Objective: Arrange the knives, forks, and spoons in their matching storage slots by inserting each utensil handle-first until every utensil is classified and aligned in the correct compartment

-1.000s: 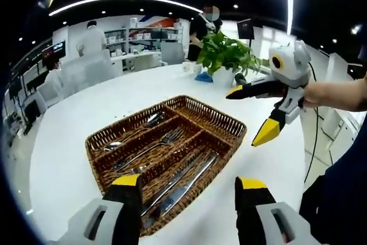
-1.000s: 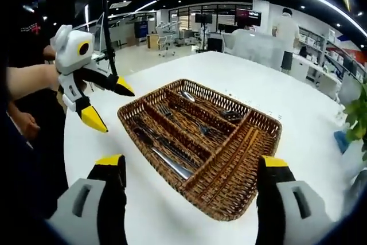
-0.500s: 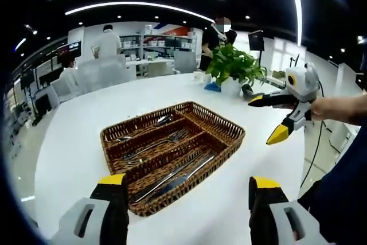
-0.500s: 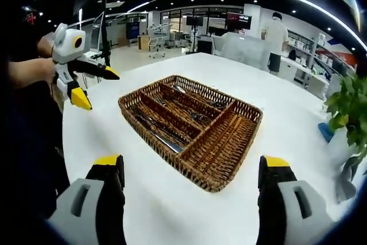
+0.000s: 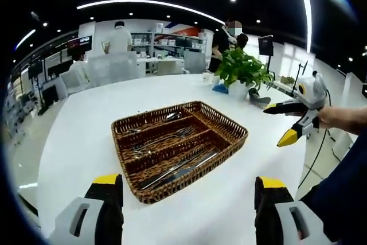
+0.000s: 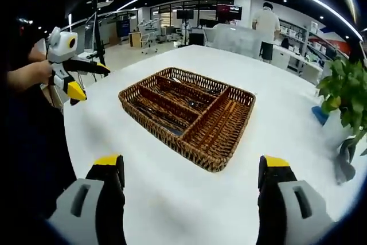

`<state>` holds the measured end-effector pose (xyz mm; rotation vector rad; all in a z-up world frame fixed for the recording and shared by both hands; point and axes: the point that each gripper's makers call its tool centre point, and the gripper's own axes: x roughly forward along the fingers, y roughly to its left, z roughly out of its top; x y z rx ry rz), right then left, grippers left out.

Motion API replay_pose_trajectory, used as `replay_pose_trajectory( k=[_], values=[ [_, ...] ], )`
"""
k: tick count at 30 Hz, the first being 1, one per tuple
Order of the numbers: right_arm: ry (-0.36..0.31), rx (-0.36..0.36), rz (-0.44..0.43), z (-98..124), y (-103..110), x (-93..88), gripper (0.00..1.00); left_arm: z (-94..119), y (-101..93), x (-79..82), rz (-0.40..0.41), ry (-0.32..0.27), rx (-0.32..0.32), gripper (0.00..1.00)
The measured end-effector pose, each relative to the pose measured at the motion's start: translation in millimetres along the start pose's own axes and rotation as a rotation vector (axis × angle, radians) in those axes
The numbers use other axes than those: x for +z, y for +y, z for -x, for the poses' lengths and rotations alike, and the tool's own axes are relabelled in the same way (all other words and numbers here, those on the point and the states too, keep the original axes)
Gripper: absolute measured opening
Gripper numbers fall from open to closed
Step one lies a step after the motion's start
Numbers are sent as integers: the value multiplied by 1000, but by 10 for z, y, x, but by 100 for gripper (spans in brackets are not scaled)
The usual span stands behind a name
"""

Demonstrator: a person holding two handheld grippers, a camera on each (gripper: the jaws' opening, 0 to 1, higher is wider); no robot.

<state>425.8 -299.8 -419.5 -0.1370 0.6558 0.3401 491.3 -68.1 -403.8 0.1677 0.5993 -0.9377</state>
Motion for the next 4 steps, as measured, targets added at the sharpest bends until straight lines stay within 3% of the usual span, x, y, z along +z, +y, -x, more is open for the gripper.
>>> replay_pose_trajectory(
  k=[4],
  values=[
    [8, 0, -18, 4, 11, 39, 100, 9, -8, -8, 11, 14, 9, 100]
  ],
)
